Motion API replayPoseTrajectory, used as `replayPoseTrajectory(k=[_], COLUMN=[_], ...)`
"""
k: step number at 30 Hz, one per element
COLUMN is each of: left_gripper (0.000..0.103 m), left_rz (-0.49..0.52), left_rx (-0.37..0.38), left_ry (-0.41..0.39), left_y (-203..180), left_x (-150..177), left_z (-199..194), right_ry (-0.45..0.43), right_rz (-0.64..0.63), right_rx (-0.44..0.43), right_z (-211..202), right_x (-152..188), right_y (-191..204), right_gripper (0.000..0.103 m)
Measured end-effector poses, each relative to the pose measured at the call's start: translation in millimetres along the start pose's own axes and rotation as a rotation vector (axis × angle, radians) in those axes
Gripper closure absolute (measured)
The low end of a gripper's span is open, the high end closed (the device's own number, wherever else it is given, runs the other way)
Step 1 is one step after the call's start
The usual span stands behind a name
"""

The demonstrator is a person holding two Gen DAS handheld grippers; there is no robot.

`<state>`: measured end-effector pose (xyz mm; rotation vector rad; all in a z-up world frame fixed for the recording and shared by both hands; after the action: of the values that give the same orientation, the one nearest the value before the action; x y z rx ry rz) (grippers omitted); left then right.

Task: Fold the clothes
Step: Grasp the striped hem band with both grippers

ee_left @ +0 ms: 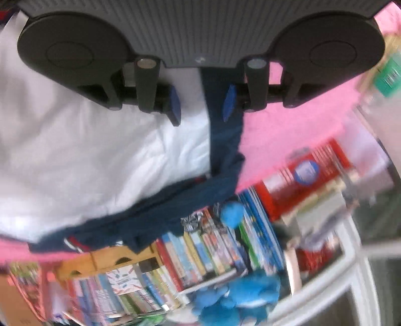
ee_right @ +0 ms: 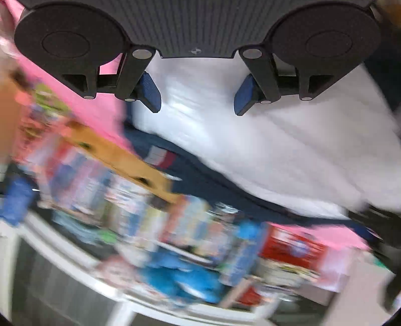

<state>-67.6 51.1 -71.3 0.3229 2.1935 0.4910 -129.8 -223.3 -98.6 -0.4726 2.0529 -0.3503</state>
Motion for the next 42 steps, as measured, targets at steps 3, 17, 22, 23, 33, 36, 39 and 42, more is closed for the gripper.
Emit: replayPoseTrajectory(k=[3,17,22,23,33,36,39,42], left_gripper=[0.069,0.033,0.026,0.026,0.021,0.020,0.020,0.020], left_rz=[-0.042,-0.200,-0.207,-0.209,-0.182,-0.183,-0.185,-0.187], left_rx=[0.021,0.499,0.418,0.400,0.356,0.355,0.356,0.357], left_ry=[0.029,0.358,0.432,0.436,0.459,0.468,0.480,0.487], left_y=[7.1,13.2,0.3,-2.4,-16.1,-18.1,-19.3,-20.3], left_x=[-2.1,-4.0,-4.7,-3.8,0.7,2.4,4.8,6.3], left_z=[-13.1,-78.2,-77.3,-77.7,-88.5,-89.7,-89.6,-90.0], right_ry=[0.083,0.292,0.381,0.386,0.397,0.398,0.400,0.399], right_rz=[0.056,0.228,0.251,0.254,0.220,0.219,0.212,0.205], right_rx=[0.104,-0.380,-0.423,-0.424,-0.464,-0.467,-0.464,-0.463], right_z=[4.0,-75.2,-85.8,-85.3,-92.4,-92.9,-93.4,-94.4], right_x=[8.8,10.4,-0.7,-5.2,-13.4,-11.8,-9.9,-8.2], right_y=[-31.2,-30.2,-17.3,-15.6,5.7,5.8,8.7,11.6], right_gripper=[0.031,0.027,0.022,0.022,0.018,0.017,0.016,0.015])
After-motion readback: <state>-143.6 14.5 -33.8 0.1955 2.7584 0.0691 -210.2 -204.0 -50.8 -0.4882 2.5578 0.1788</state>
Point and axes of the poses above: each gripper's, at about its wrist camera, not at the fingertips, and z roughly the way its jaws point, y to its left, x to its underside, the point moved 2 cm from there along z, roughly the way its jaws point, and after that the axes turned 13 degrees about y, right-handed, at the moved point
